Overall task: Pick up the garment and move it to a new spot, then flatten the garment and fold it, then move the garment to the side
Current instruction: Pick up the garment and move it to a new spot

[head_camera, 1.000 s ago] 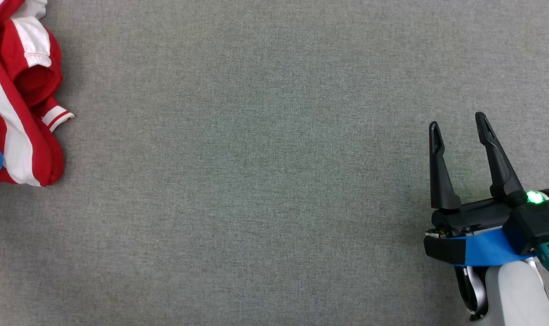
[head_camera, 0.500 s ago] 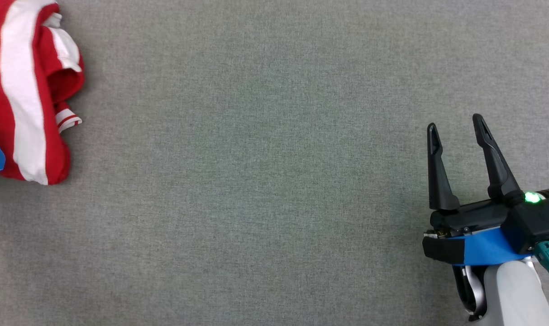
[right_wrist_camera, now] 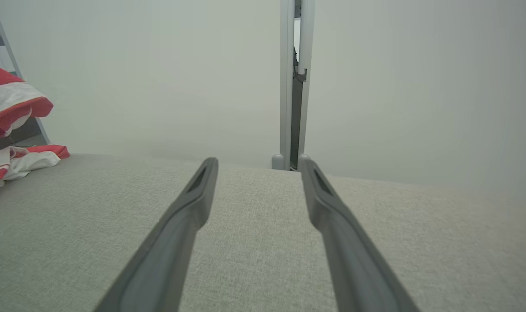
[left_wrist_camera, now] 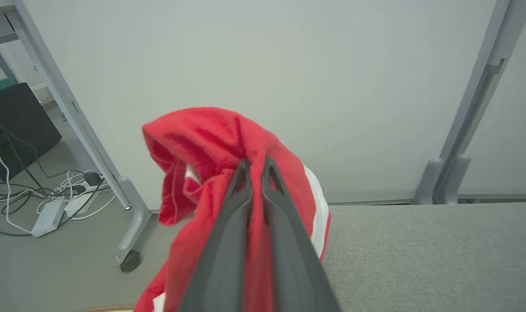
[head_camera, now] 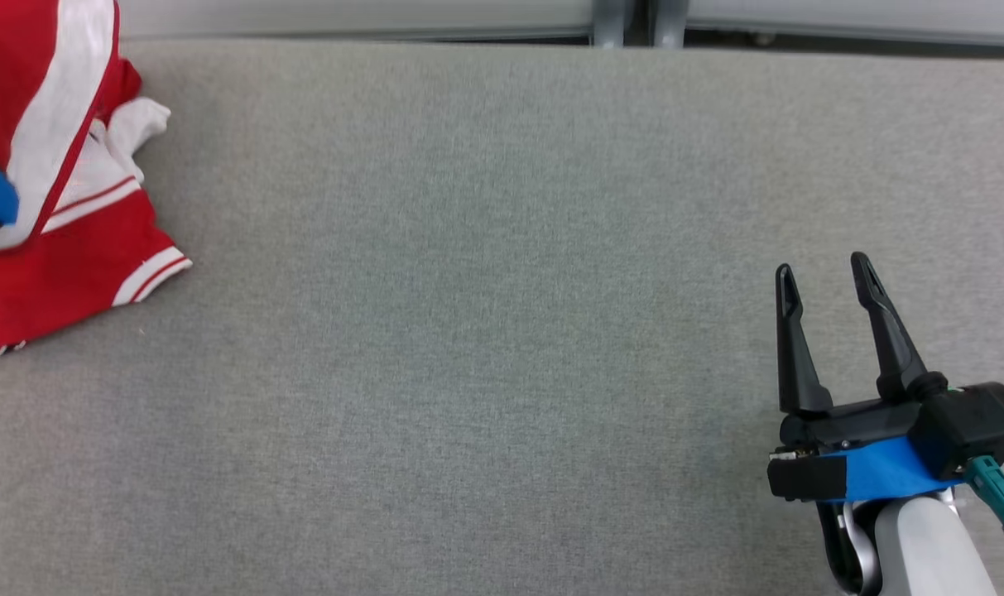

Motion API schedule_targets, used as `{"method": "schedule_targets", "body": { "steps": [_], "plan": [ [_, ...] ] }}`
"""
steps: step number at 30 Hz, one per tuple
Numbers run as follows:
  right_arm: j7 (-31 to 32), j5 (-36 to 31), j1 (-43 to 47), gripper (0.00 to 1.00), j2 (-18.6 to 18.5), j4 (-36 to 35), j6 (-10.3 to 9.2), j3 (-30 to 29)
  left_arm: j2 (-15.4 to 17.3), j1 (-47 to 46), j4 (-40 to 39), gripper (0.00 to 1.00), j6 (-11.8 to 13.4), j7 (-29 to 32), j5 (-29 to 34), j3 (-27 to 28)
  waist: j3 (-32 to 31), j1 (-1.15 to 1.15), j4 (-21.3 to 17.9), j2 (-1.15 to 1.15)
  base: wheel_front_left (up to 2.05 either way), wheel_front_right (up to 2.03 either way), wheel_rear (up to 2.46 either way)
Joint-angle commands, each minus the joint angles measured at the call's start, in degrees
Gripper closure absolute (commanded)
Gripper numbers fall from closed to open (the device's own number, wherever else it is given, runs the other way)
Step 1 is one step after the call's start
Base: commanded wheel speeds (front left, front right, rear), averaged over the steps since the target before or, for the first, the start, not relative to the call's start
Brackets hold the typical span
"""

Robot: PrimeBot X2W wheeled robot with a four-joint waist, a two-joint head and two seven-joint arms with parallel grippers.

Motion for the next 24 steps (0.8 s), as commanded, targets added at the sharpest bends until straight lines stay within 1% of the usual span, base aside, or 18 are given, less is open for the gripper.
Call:
{"method": "schedule_targets", "body": {
  "steps": [1,4,7,11,14,19,24],
  "plan": [
    [-0.28,0.25,0.86,0.0,-0.13,0.27,0.01,0.08,-0.01,-0.87,-0.7,1.0,0.08,-0.4,0.13,-0.33,-2.0,0.0,-0.69,0.0,0.0,0.0,0.0],
    [-0.44,1.24,1.47,0.0,-0.14,0.97,0.01,0.26,-0.4,-2.14,-4.32,1.0,0.08,-0.86,0.73,-2.17,-3.9,0.0,-1.69,0.0,0.0,0.0,0.0],
    [-0.55,1.95,2.29,0.0,-0.14,1.52,0.01,0.25,-1.46,-3.24,-8.84,1.0,0.08,-0.41,0.93,-3.76,-5.39,0.0,-2.86,0.0,0.0,0.0,0.0],
    [-0.59,3.3,2.78,0.0,-0.13,1.89,0.01,0.35,-3.48,-4.15,-15.28,1.0,0.08,0.66,0.61,-5.35,-6.88,0.0,-4.95,0.0,0.0,0.0,0.0],
    [-0.57,4.21,2.98,0.0,-0.13,1.69,0.01,0.51,-5.78,-4.43,-20.25,1.0,0.19,1.81,0.5,-6.71,-7.58,0.0,-6.92,0.0,0.0,0.0,0.0],
    [-0.49,5.88,3.01,0.0,-0.13,1.58,0.01,1.55,-9.31,-2.72,-27.59,1.0,0.21,4.32,0.98,-10.36,-8.27,0.0,-10.7,0.0,0.0,0.0,0.0],
    [-0.5,7.17,3.27,0.0,-0.13,1.46,0.01,2.28,-11.29,0.99,-32.91,1.0,0.44,6.35,1.59,-14.11,-8.78,0.0,-14.51,0.0,0.0,0.0,0.0]
  ]
}}
